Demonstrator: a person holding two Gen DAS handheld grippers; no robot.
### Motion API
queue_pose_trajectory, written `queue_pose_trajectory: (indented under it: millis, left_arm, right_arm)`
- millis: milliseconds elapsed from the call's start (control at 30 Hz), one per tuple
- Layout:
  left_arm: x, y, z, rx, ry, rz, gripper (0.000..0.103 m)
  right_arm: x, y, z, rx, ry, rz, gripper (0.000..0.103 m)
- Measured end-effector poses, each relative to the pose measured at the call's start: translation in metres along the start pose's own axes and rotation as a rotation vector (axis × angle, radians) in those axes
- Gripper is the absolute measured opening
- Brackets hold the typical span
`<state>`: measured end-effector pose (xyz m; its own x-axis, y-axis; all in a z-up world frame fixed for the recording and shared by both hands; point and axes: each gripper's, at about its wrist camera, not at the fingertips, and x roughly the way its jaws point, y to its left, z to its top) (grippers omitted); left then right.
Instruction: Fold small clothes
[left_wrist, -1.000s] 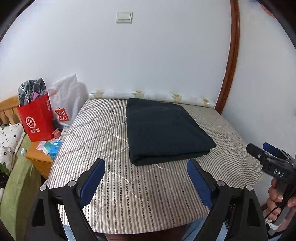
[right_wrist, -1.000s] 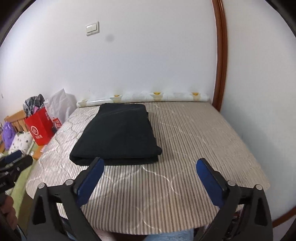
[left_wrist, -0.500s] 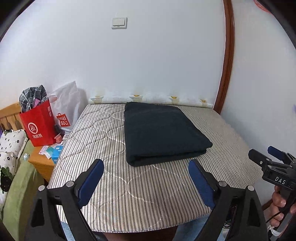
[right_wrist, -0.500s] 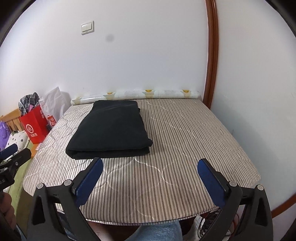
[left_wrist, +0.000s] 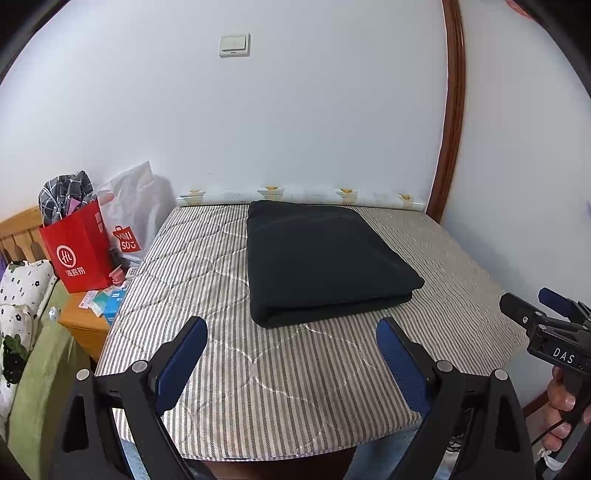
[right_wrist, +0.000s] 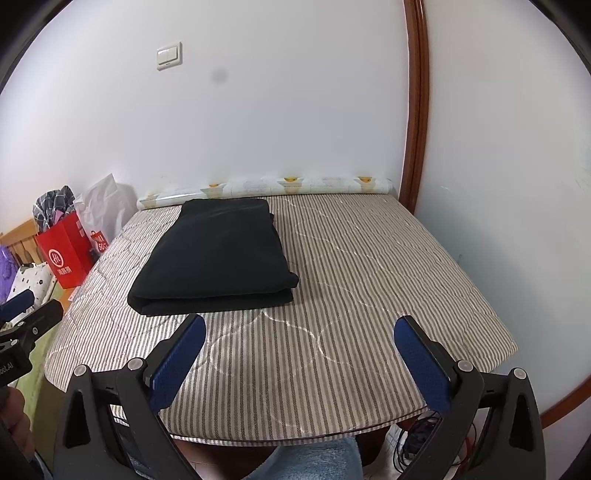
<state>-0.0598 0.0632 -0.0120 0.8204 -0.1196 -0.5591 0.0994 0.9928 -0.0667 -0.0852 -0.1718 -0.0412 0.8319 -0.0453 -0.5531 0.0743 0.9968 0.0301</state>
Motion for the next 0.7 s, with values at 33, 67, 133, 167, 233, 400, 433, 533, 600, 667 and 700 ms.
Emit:
queue_pose_trajectory:
  millis: [33, 67, 133, 167, 233, 400, 433, 533, 600, 667, 700]
  left_arm:
    - [0.0001, 0.0001, 0.0001, -0.005, -0.001, -0.001, 0.092]
    - [0.0000, 0.0008, 0.0000, -0.008, -0.001, -0.004, 0.092]
    - [-0.0004, 0.0014, -0.0004, -0.009, 0.000, -0.001, 0.092]
    - [-0.0009, 0.0019, -0.0005, -0.009, -0.001, 0.000, 0.092]
    - [-0.0014, 0.0019, -0.0004, -0.010, -0.002, 0.000, 0.092]
    - [-0.0025, 0.0034, -0.0006, -0.011, -0.006, 0.004, 0.093]
    - [-0.0031, 0.0036, -0.0009, -0.012, -0.007, 0.006, 0.093]
    - [-0.0037, 0.0046, -0.0009, -0.015, -0.009, 0.005, 0.093]
    - [-0.0040, 0.0051, -0.0011, -0.017, -0.009, 0.006, 0.093]
    - [-0.0041, 0.0057, -0.0011, -0.017, -0.009, 0.005, 0.093]
    - [-0.0043, 0.0061, -0.0013, -0.019, -0.009, 0.006, 0.093]
  right_arm:
    - [0.0002, -0.0001, -0.0001, -0.001, 0.001, -0.002, 0.101]
    - [0.0001, 0.0000, -0.0002, -0.002, 0.002, -0.004, 0.101]
    - [-0.0005, -0.0001, -0.0002, -0.001, 0.002, -0.007, 0.101]
    - [-0.0010, -0.0001, -0.0002, 0.000, 0.000, -0.008, 0.101]
    - [-0.0018, -0.0004, 0.0000, 0.000, -0.001, -0.009, 0.101]
    - [-0.0031, 0.0000, -0.0003, -0.002, -0.002, -0.012, 0.101]
    - [-0.0032, -0.0007, -0.0002, -0.002, -0.002, -0.012, 0.101]
    - [-0.0039, -0.0006, -0.0002, 0.000, -0.001, -0.016, 0.101]
    - [-0.0036, -0.0015, 0.0003, 0.001, -0.001, -0.017, 0.101]
    - [-0.0034, -0.0021, 0.0004, 0.001, 0.001, -0.017, 0.101]
    - [-0.0035, -0.0023, 0.0004, 0.002, 0.001, -0.018, 0.101]
